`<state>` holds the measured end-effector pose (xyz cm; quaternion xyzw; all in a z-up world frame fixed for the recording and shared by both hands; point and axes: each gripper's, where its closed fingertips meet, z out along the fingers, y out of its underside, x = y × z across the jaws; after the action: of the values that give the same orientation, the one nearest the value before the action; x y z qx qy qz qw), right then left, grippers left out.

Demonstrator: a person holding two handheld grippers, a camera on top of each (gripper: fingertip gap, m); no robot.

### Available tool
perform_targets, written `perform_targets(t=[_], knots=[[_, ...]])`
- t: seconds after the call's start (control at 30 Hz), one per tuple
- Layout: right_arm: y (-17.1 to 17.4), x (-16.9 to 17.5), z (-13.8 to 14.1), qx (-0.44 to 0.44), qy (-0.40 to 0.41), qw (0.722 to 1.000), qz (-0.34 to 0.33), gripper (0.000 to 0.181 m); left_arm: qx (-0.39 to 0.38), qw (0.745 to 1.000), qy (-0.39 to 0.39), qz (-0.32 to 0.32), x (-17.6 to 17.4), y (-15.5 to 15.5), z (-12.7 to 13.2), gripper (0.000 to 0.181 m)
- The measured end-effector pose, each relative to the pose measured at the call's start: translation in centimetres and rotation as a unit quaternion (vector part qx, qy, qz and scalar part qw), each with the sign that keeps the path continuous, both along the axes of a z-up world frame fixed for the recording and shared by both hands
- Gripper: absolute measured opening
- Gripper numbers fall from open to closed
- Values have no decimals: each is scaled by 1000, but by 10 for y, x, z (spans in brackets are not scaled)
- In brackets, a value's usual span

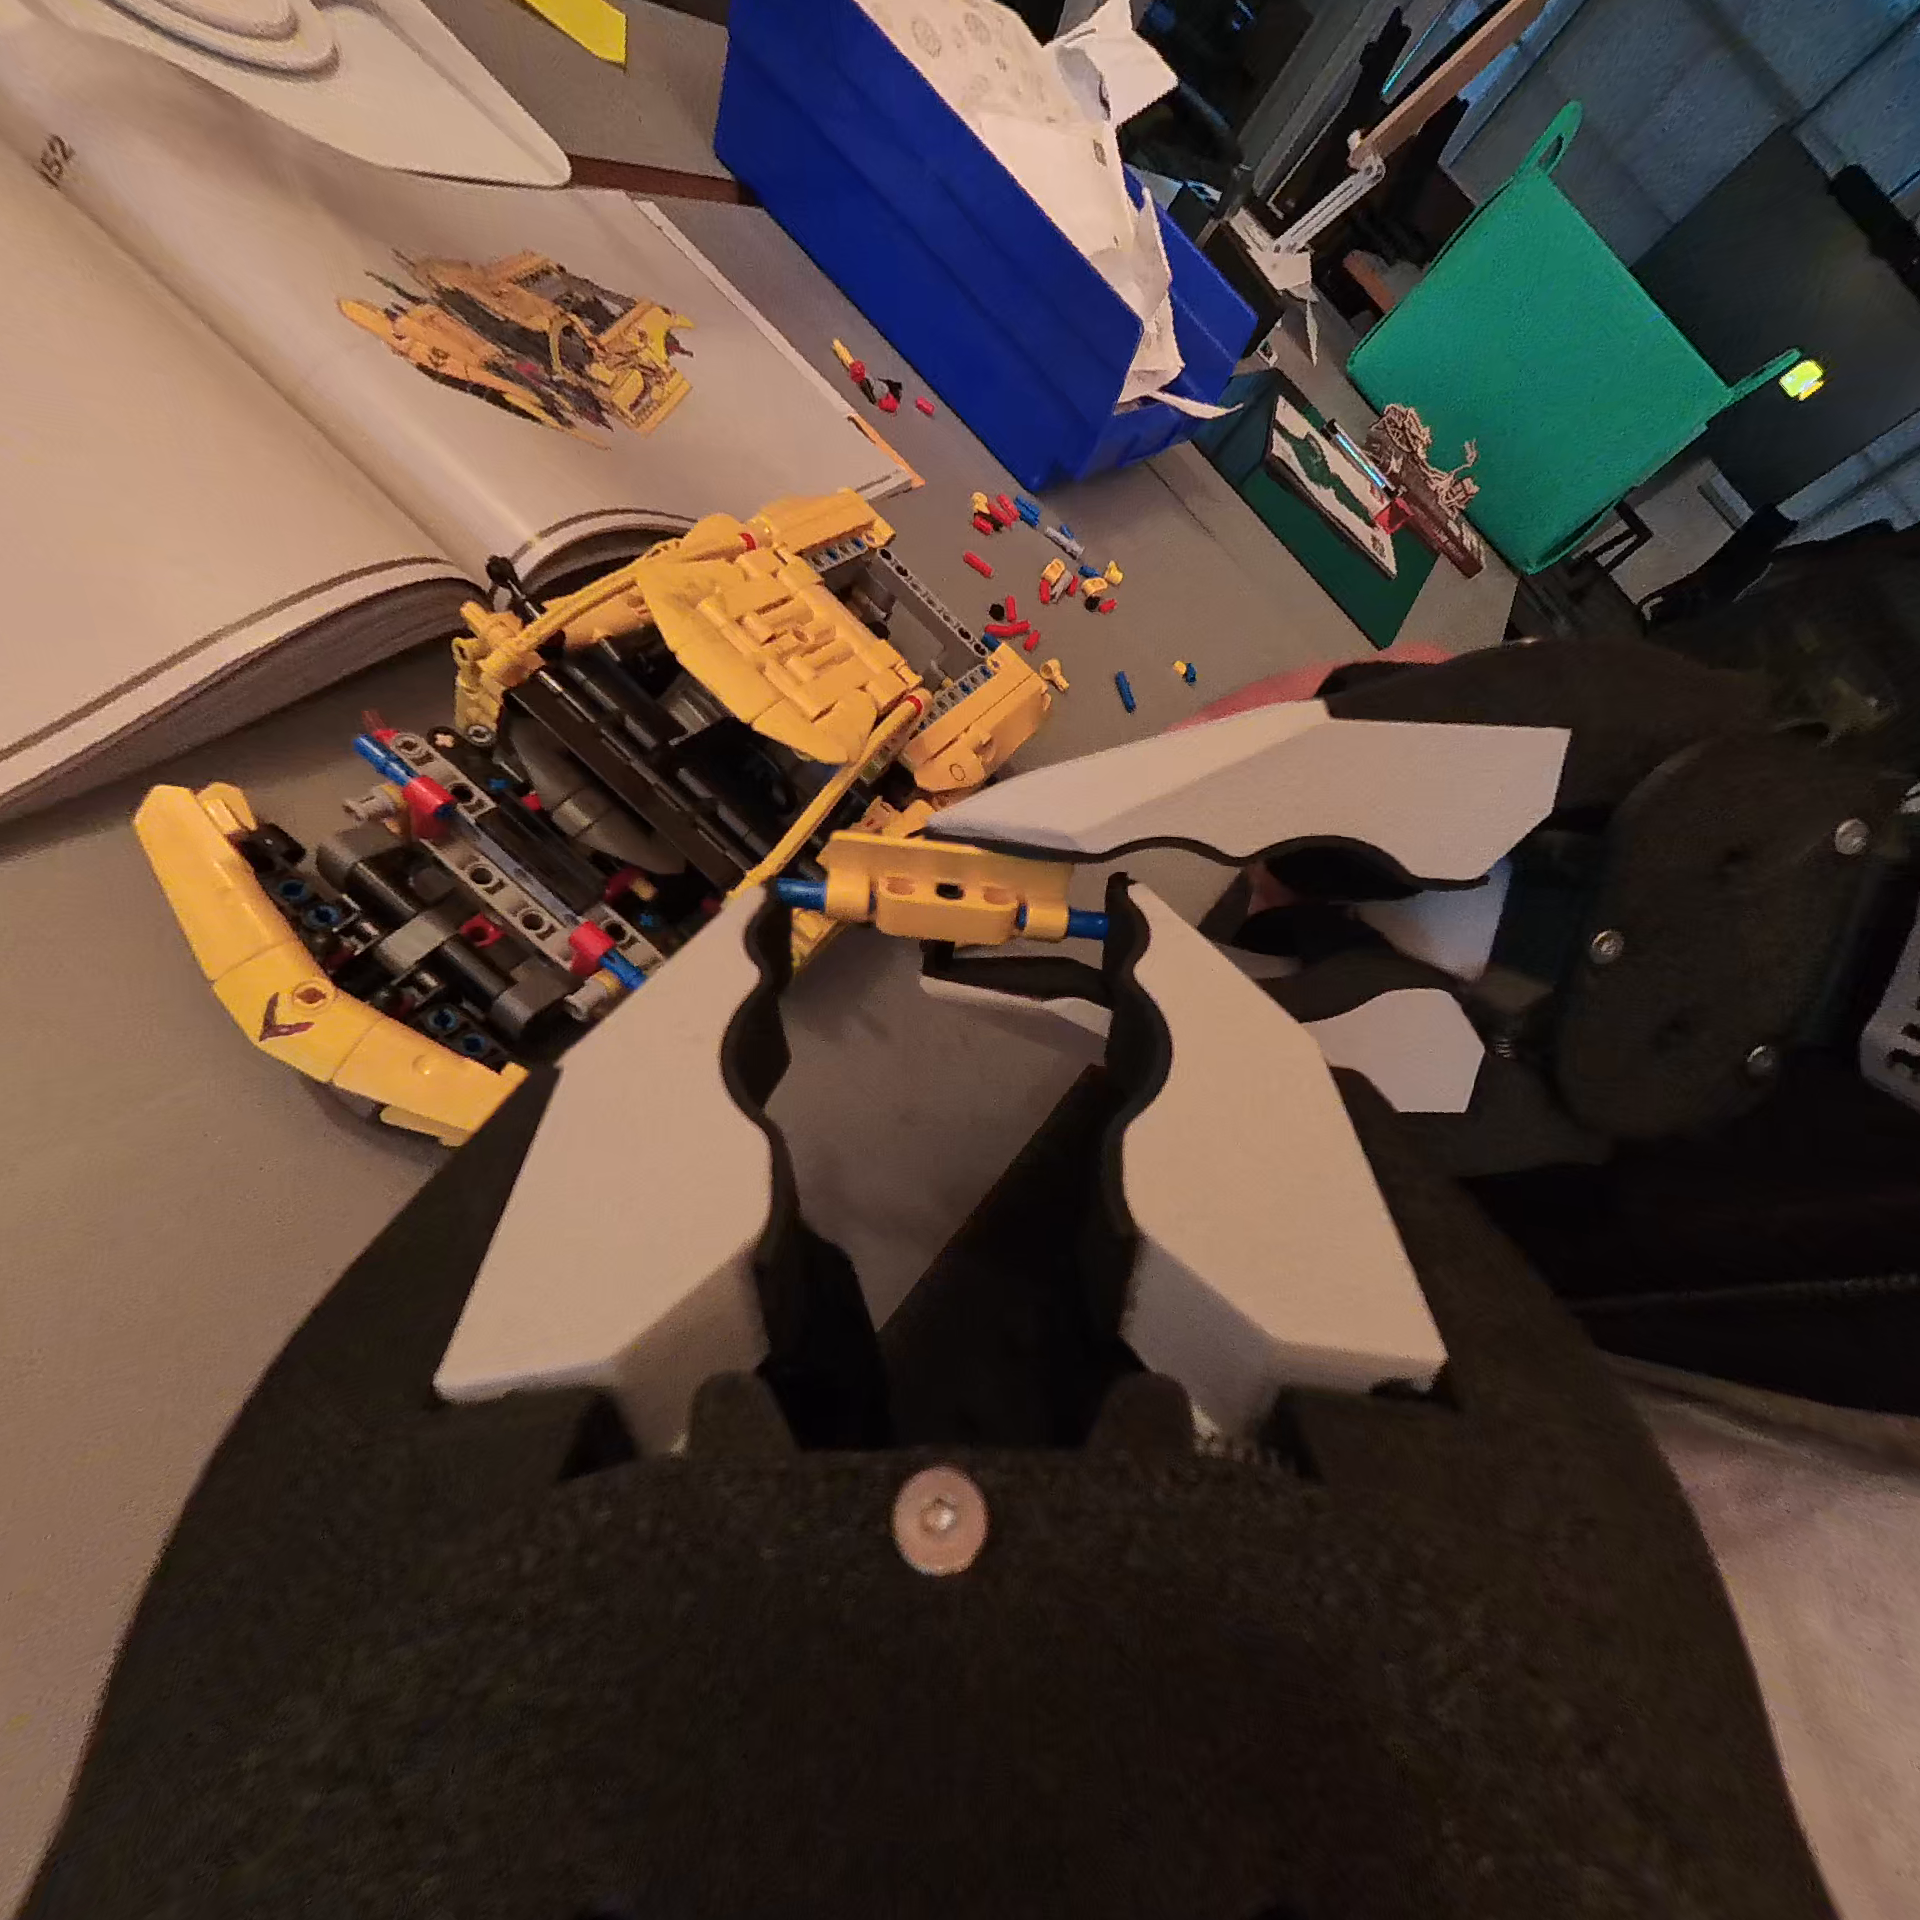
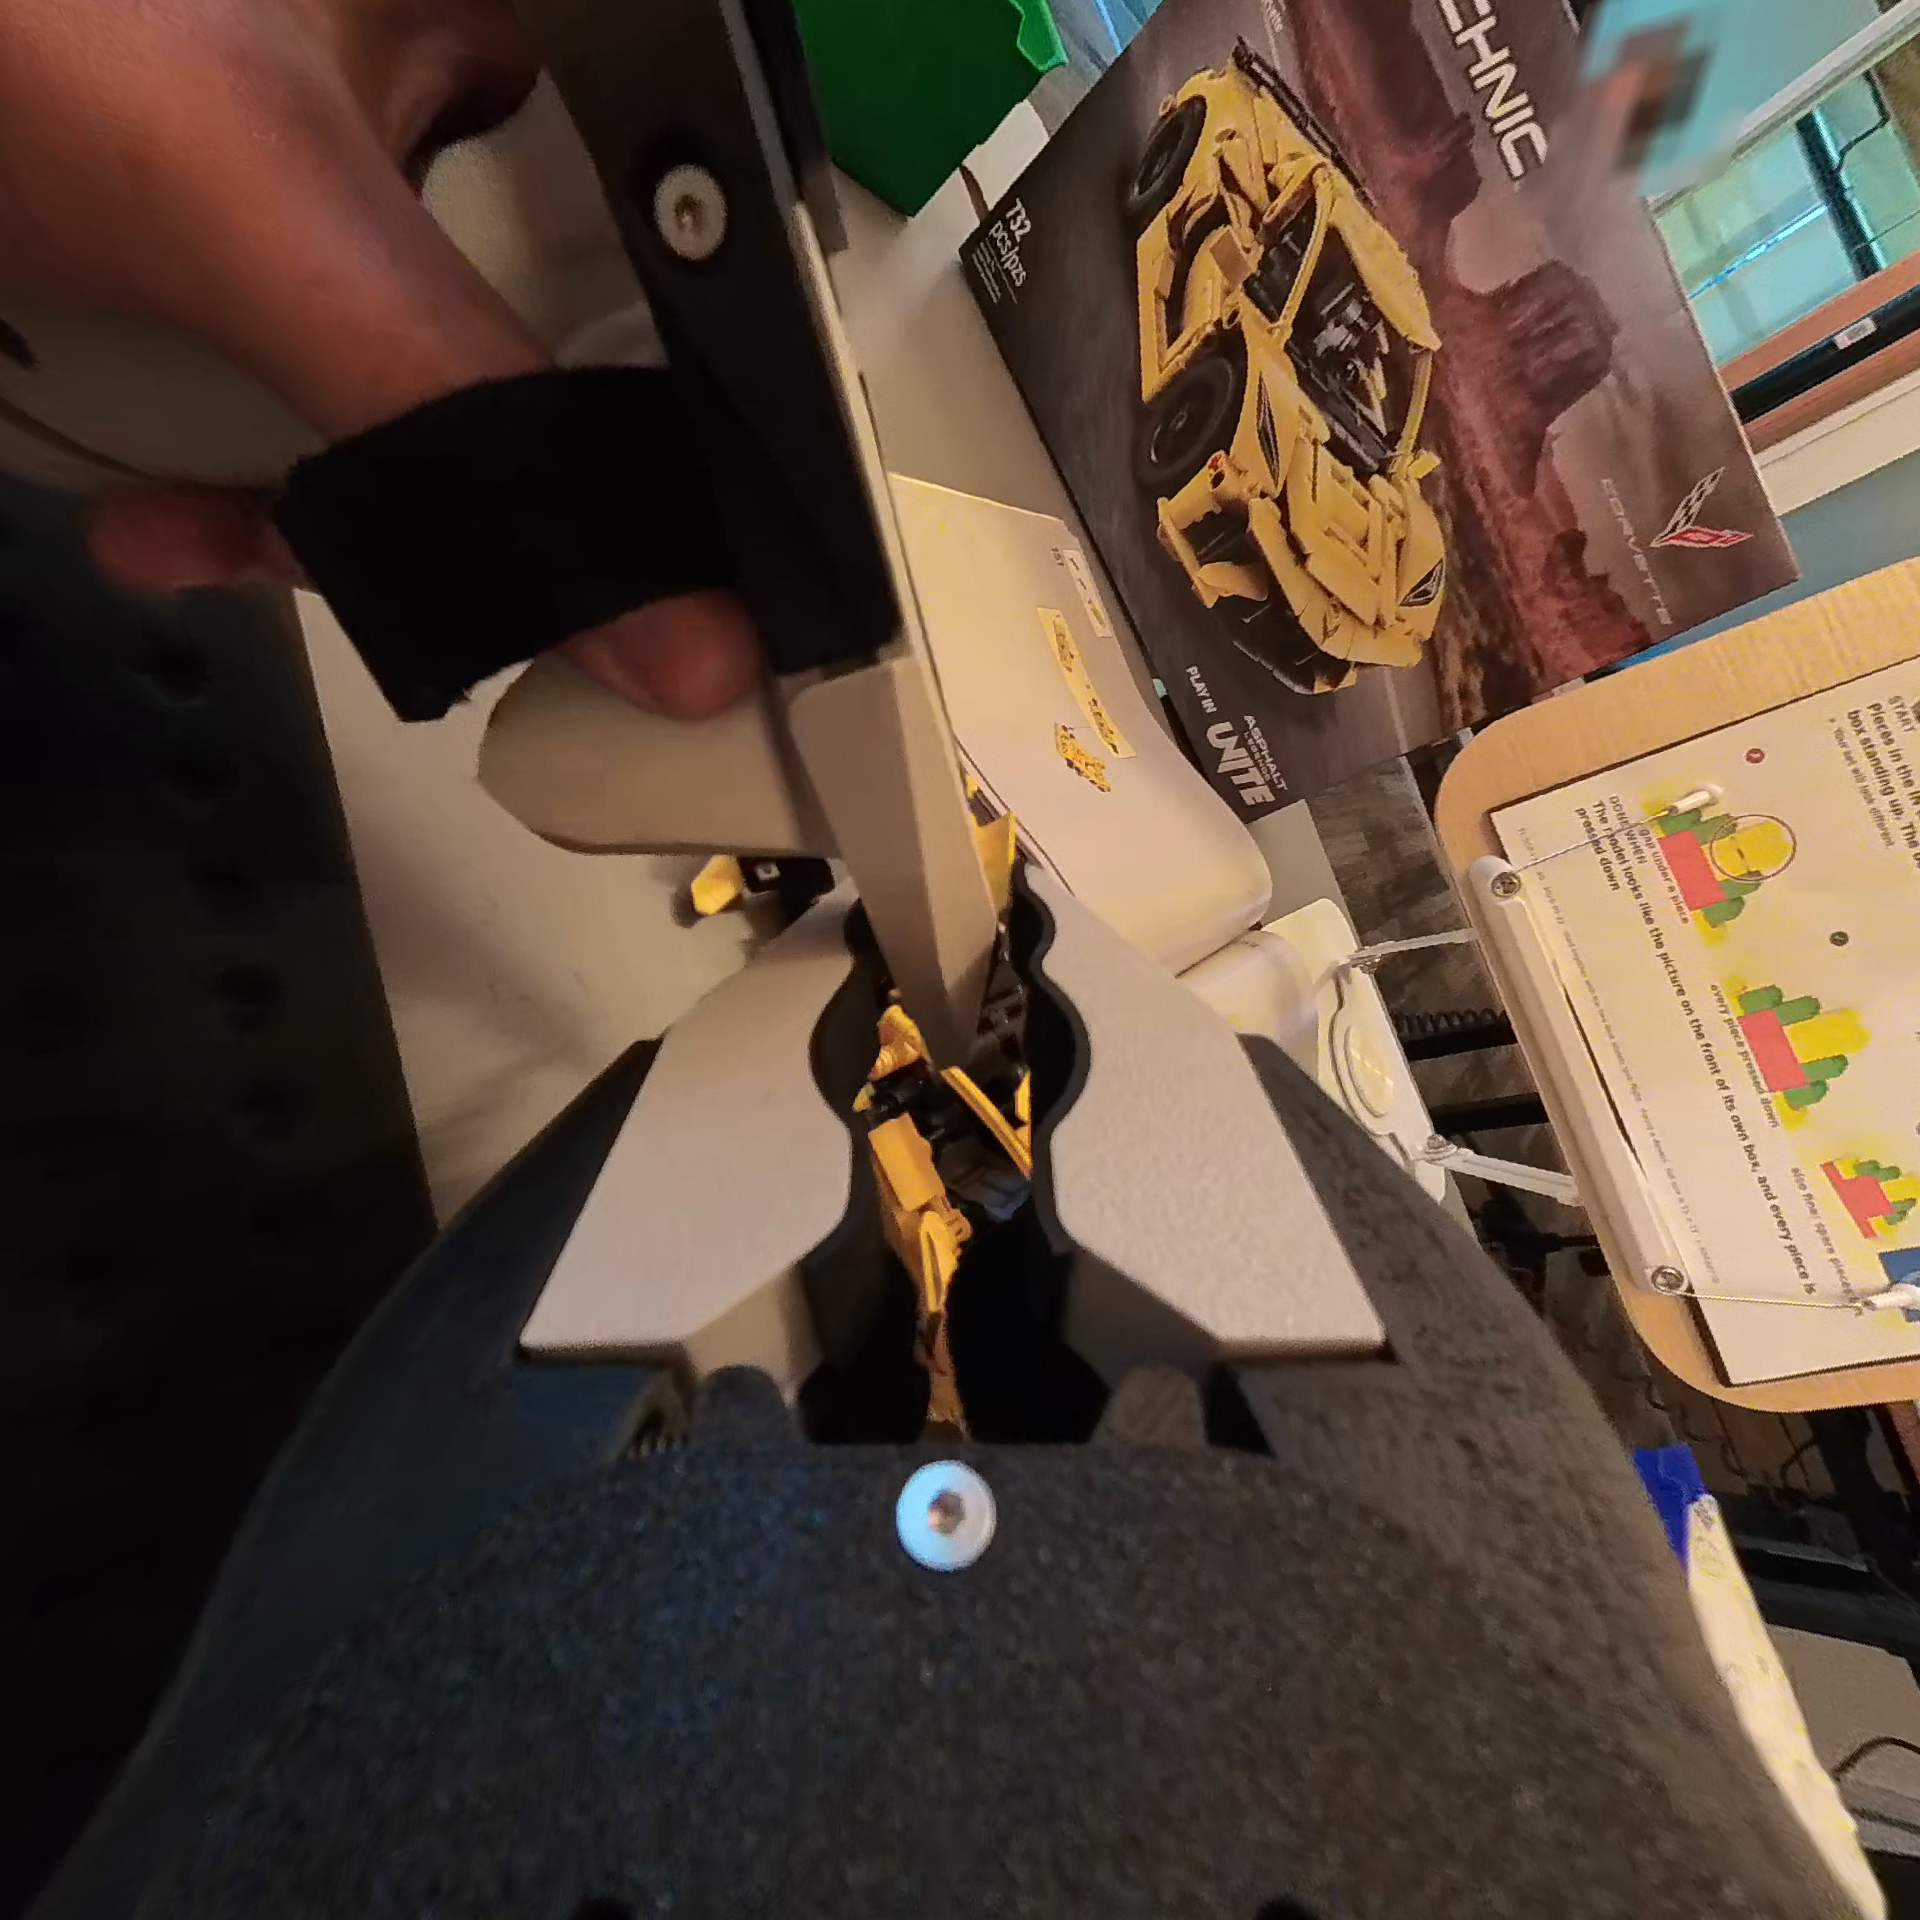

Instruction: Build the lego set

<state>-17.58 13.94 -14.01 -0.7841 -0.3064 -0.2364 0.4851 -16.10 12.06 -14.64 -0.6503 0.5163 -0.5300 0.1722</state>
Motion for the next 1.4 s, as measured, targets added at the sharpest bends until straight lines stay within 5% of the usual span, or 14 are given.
perform_targets(t=[0.2,0.33,0.4,0.5,0.6,0.77,1.0,1.2,1.3,1.4], knots=[[-3,2,5,13,37,999,7,20,-2,999,-35,-11,2,-3,6,62],[-10,7,2,7,194,980,31,21,-59,987,-129,-76,-10,5,37,69],[-16,4,7,1,329,942,65,21,-52,975,-171,-132,-22,8,42,68],[-25,-6,29,-4,522,841,140,21,-10,959,-226,-172,-33,13,36,63],[-27,-4,46,14,624,760,180,21,-69,939,-282,-186,-39,7,50,60],[-29,-6,54,17,685,691,231,21,-113,933,-290,-179,-37,11,54,59],[-25,-12,52,-18,728,637,252,21,-48,910,-375,-168,-47,9,68,40],[-23,-19,63,-83,827,462,309,22,7,903,-397,-163,-49,0,69,39],[-19,-23,64,-96,850,408,320,21,9,897,-415,-148,-51,6,75,37],[-9,-26,58,-97,866,388,301,22,48,894,-427,-124,-51,11,75,22]])
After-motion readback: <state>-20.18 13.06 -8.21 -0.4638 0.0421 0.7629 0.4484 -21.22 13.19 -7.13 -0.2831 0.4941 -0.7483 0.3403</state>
